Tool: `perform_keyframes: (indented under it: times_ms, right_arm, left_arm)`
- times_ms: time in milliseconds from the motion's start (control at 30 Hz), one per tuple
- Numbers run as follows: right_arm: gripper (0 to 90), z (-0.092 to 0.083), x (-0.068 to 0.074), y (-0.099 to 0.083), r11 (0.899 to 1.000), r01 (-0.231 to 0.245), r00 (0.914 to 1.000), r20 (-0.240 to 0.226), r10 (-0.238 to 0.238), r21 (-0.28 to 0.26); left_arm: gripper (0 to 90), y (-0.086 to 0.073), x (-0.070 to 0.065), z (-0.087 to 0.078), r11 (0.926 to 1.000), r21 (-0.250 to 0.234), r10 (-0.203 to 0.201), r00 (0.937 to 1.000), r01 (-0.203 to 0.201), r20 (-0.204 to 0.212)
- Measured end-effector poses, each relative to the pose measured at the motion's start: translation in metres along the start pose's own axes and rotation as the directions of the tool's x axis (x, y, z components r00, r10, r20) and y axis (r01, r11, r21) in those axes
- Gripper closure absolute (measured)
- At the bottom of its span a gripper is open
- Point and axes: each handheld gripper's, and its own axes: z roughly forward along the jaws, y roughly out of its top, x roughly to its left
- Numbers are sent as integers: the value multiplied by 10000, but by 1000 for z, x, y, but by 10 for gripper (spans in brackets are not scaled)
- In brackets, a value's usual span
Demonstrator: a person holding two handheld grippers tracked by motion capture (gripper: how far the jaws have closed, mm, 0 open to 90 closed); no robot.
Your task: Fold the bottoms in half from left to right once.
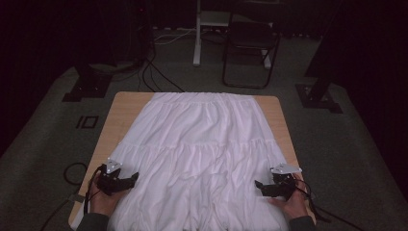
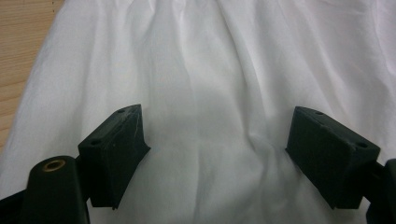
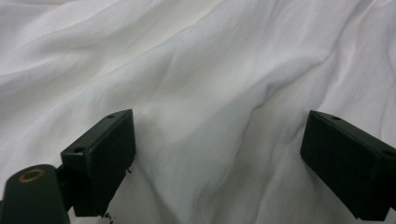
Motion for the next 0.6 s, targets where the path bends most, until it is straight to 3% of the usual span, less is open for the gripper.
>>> perform_keyframes:
  times_ms: [367,433,500,600]
  right_arm:
    - [101,5,-4,5,9999,148,9998,-144,-148,10]
    - [119,5,-4,5,9999,102,9999,-96,-103,-13]
    - [131,4,-4,5,10000,47,10000,-48,-48,-51]
    - [132,4,-3,5,10000,-7,10000,13,7,-59]
  left_arm:
    - [204,1,-1,0,9999,-29,-125,9998,124,-151]
    - [245,1,-1,-1,9998,-39,-174,9997,173,-178]
    - [356,2,0,-6,9999,-69,-134,9999,134,-29]
    - [367,5,2,-13,9995,-276,-176,9998,176,-22]
